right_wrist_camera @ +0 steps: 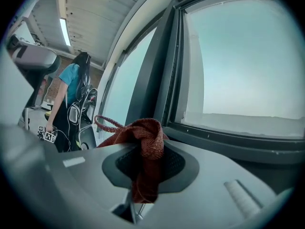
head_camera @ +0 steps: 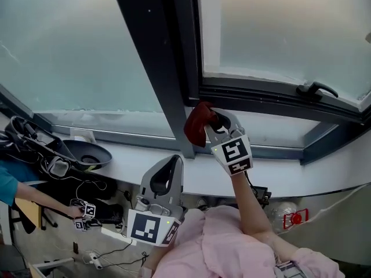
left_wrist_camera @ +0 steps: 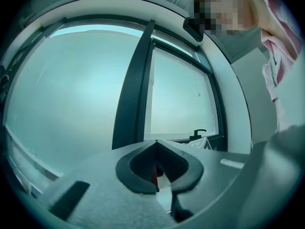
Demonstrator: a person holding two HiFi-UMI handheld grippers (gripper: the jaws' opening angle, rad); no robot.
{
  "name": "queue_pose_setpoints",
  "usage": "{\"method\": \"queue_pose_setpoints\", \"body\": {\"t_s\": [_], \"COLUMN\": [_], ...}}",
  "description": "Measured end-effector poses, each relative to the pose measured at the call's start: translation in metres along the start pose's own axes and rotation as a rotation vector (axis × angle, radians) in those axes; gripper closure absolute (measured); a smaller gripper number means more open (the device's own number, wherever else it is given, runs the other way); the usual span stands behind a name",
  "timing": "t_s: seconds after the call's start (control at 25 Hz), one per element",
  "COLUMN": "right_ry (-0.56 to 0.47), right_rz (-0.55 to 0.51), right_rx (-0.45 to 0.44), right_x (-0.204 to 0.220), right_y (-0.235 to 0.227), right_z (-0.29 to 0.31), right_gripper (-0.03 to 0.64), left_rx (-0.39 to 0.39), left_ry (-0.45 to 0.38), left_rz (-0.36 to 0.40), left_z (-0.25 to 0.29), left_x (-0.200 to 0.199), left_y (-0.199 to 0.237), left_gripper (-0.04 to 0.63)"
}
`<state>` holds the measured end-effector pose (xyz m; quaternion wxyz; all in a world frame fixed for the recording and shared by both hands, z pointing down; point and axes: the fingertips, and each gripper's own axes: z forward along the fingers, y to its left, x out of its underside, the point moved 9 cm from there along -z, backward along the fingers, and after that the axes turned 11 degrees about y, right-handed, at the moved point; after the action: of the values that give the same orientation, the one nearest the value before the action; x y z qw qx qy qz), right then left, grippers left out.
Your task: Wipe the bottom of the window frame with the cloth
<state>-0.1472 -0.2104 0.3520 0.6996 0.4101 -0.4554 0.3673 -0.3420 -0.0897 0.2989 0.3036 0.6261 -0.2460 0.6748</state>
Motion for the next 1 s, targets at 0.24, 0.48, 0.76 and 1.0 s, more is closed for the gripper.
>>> {"method": "queue_pose_setpoints", "body": {"t_s": [0.24, 0.48, 0.76, 1.0], "right_ry": [0.029, 0.063, 0.066, 0.086], "right_rz": [0.048, 0.056, 0.032, 0.012], "right_rx": [0.009, 0.034, 0.047, 0.058], "right_x": [-0.002, -0.006, -0.006, -0.010], "right_y": [0.000, 0.000, -0.003, -0.004], "right_z": [0.024, 0.041, 0.050, 0.045], "right_gripper": [0.541, 0.541, 0.545, 0.546], "left_rx": [-0.032, -0.048, -0.067, -0.055], "left_ry": [-0.007, -0.012, -0.014, -0.019], "left_rz": [-0.009, -0.020, -0.030, -0.021], "left_z": [-0.009, -0.017, -0.019, -0.018], "left_x": [-0.001, -0.003, -0.003, -0.005], "left_y": [0.022, 0.039, 0.049, 0.049], "left_gripper": [0.597, 0.597, 0.597, 0.597]}}
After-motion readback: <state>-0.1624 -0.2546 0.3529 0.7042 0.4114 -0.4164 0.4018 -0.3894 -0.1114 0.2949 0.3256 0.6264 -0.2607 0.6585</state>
